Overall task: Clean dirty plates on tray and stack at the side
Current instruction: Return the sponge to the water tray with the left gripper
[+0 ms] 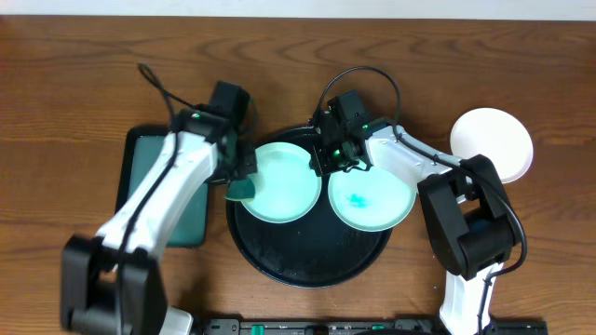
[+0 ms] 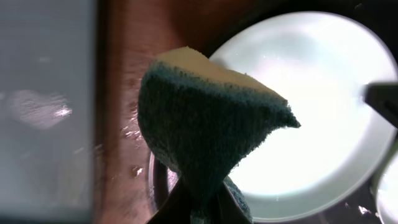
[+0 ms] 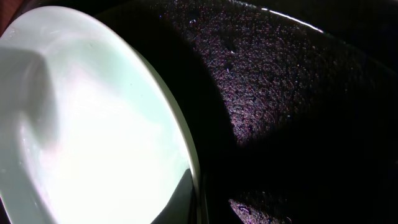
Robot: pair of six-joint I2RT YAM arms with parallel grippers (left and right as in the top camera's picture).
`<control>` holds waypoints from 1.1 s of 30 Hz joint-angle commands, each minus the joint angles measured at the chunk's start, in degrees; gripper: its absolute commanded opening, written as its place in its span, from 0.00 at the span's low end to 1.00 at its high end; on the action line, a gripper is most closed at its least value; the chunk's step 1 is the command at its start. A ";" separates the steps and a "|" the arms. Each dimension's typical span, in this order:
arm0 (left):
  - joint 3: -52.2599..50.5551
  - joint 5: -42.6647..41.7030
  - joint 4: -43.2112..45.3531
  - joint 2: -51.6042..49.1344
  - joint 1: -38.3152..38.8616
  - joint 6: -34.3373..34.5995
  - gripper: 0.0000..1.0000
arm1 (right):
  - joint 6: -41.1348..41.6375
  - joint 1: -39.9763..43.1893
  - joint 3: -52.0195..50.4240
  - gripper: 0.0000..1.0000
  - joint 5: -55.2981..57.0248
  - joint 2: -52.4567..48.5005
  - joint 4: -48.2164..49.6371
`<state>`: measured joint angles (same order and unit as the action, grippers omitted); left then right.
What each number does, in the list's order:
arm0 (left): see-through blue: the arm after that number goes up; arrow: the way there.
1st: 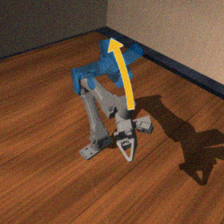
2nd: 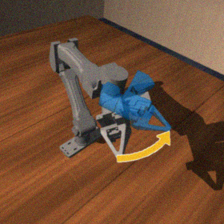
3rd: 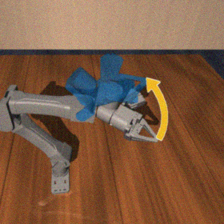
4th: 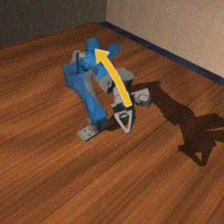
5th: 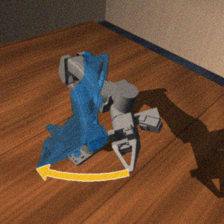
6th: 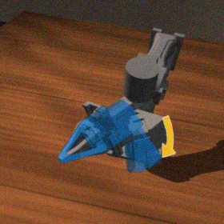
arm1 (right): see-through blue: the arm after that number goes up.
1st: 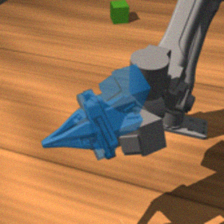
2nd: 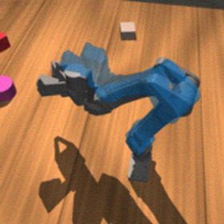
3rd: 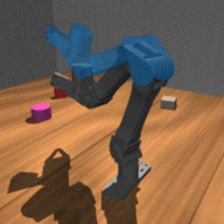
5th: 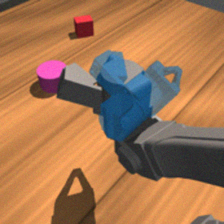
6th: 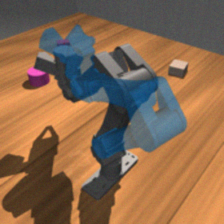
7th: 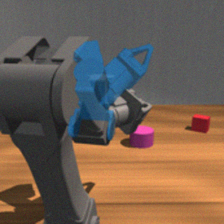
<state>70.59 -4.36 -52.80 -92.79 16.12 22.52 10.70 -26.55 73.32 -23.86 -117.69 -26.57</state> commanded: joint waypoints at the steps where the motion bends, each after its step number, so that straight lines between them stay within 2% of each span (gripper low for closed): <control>1: 1.81 5.79 -1.66 3.72 -2.80 0.28 0.07 | 1.03 0.61 -2.71 0.01 5.64 -2.97 -1.73; 7: 1.81 6.71 -3.45 2.54 -11.72 -1.51 0.07 | 1.03 0.61 -2.71 0.01 5.64 -2.97 -1.73; 13: 1.75 6.80 -1.57 -2.49 -18.95 -4.72 0.07 | 1.01 0.61 -2.71 0.01 5.64 -2.97 -1.46; 25: 1.75 6.75 1.75 -14.29 -21.94 -4.72 0.08 | 1.01 0.61 -2.71 0.01 5.62 -2.97 -1.53; 27: 1.77 6.75 1.88 -14.29 -21.94 -4.70 0.15 | 1.01 0.61 -2.71 0.01 5.62 -2.97 -1.53; 31: 1.77 6.32 1.81 -13.90 -21.94 -4.72 0.52 | 1.01 0.61 -2.71 0.01 5.62 -2.97 -1.53; 33: 1.77 5.92 1.66 -13.40 -21.94 -4.70 0.65 | 1.01 0.61 -2.71 0.01 5.62 -2.97 -1.53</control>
<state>71.29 1.69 -50.85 -107.26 -5.58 17.93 10.74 -26.55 73.32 -23.88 -117.69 -26.55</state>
